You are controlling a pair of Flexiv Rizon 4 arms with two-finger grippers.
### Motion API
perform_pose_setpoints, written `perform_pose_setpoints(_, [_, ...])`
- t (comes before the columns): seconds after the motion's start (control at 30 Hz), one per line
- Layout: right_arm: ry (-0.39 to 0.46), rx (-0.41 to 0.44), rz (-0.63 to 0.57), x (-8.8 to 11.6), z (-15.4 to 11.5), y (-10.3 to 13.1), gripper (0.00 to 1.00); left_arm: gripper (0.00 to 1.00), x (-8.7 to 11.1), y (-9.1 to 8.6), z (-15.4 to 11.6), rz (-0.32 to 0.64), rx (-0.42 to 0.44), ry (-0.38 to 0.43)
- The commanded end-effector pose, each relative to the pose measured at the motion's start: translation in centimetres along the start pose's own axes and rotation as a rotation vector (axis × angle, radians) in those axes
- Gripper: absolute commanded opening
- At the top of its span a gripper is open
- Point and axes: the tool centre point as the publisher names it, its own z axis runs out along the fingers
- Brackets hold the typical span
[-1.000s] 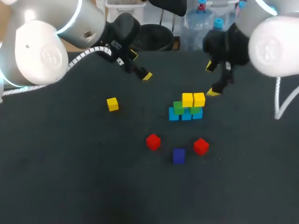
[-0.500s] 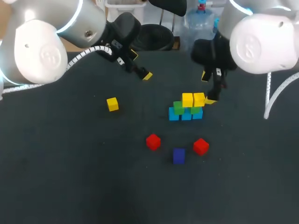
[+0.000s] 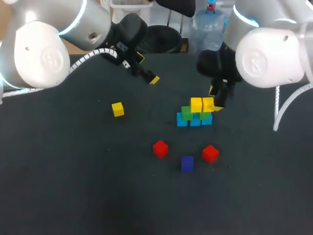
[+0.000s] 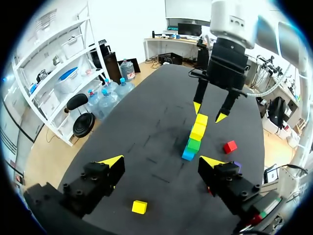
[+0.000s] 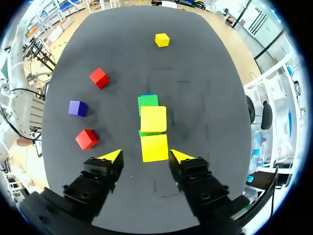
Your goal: Place the blue cubes, place green cubes on the blue cubes, place the yellow cubes on the green cubes, then place the red cubes on the yellow cubes, and place purple cube on the red cubes.
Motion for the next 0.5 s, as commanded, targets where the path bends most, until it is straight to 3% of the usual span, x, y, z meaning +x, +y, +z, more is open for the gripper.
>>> perform_pose_setpoints(0.03, [0.003, -0.004, -0.001, -0.15, 0.10, -0.16, 0.49, 1.00, -0.16, 0.03, 0.07, -0.001, -0.002, 0.007])
perform_pose_setpoints(0.5, [0.012, -0.024, 0.006, 0.07, 0.43, 0.05, 0.46, 1.00, -0.16, 0.03, 0.07, -0.001, -0.002, 0.007])
